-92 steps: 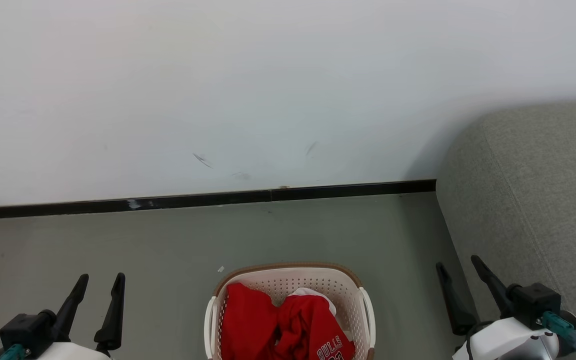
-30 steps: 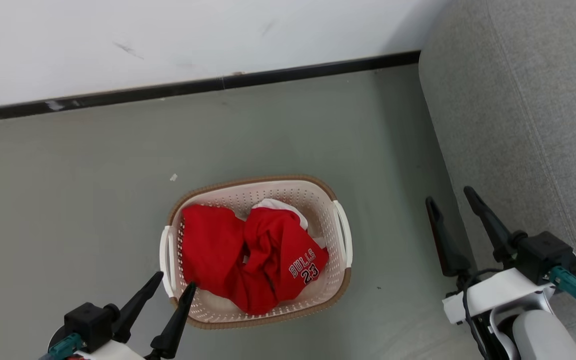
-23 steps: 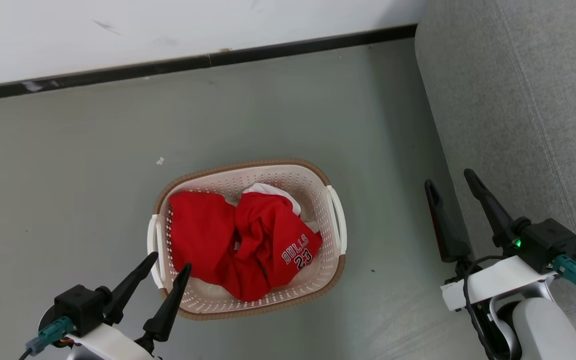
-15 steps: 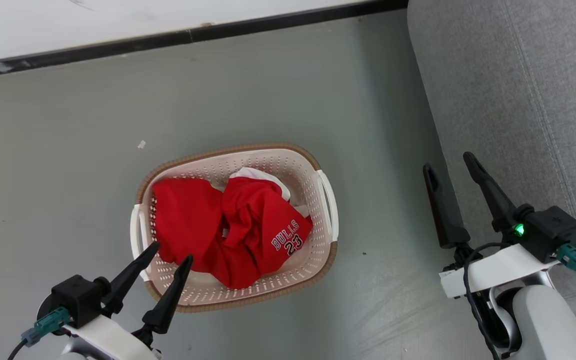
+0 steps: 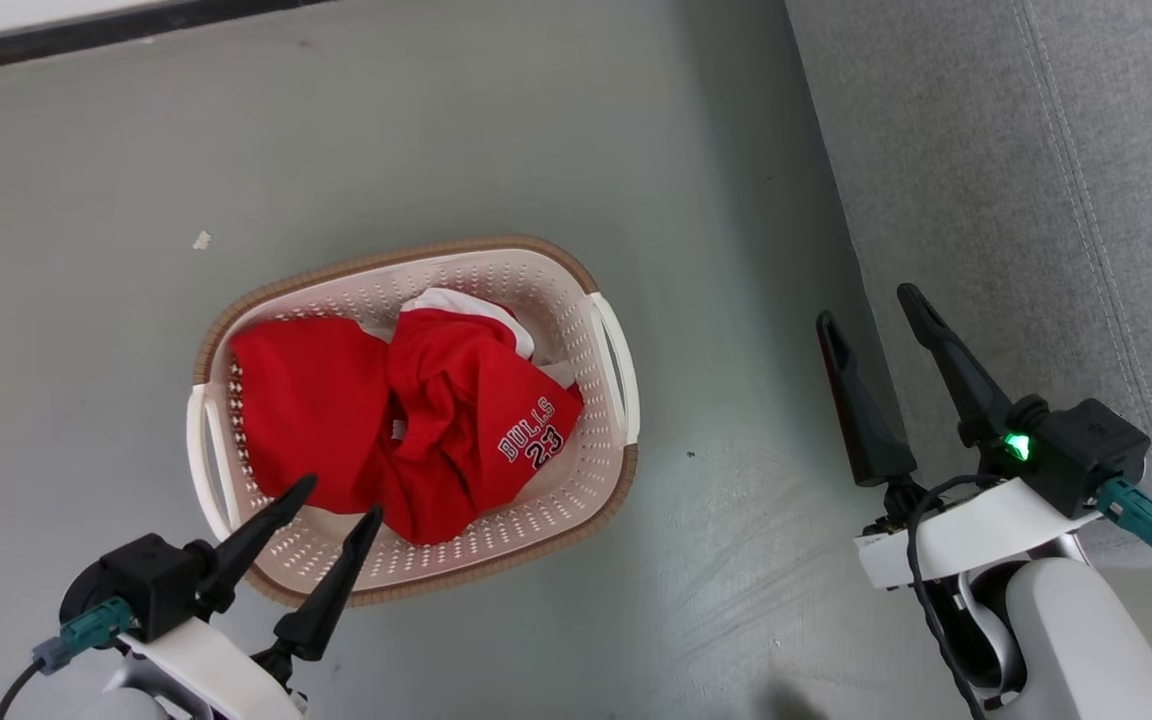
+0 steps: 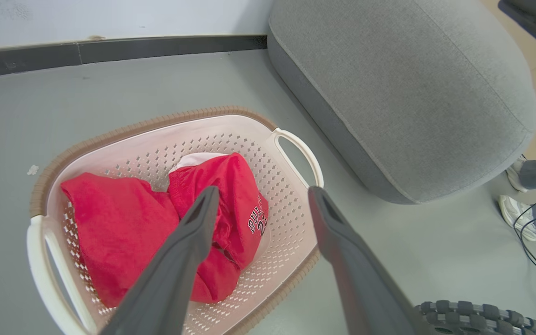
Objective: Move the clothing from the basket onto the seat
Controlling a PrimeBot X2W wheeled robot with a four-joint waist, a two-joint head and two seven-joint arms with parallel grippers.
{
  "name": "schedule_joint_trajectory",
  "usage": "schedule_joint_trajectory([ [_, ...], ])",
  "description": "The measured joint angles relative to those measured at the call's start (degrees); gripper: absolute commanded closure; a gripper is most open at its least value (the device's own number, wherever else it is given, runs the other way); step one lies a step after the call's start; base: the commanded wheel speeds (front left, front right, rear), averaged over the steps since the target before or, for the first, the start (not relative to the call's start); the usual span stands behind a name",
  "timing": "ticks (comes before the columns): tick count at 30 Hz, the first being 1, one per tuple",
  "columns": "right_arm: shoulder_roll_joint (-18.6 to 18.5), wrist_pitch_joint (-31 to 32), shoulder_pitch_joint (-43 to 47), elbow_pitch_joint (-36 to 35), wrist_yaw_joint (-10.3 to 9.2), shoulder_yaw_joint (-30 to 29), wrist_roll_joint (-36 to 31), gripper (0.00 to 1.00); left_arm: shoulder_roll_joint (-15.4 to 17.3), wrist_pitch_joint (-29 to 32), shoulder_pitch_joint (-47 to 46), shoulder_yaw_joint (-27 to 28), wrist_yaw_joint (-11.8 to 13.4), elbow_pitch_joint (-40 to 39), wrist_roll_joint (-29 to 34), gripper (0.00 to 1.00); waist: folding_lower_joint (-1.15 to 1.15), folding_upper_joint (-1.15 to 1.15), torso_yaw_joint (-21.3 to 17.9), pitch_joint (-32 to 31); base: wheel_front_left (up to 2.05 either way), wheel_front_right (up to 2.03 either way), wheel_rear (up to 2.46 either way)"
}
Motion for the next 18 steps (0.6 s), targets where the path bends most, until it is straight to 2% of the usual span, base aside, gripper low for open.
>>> schedule_joint_trajectory([
  [18, 0.00, -0.01, -2.62, -3.04, 0.00, 2.16, 0.35, 0.00, 1.35, 2.71, -4.50, 0.66, 0.00, 1.55, -1.45, 0.00, 0.00, 0.00, -3.62, 6.64, 0.00, 0.00, 0.00],
])
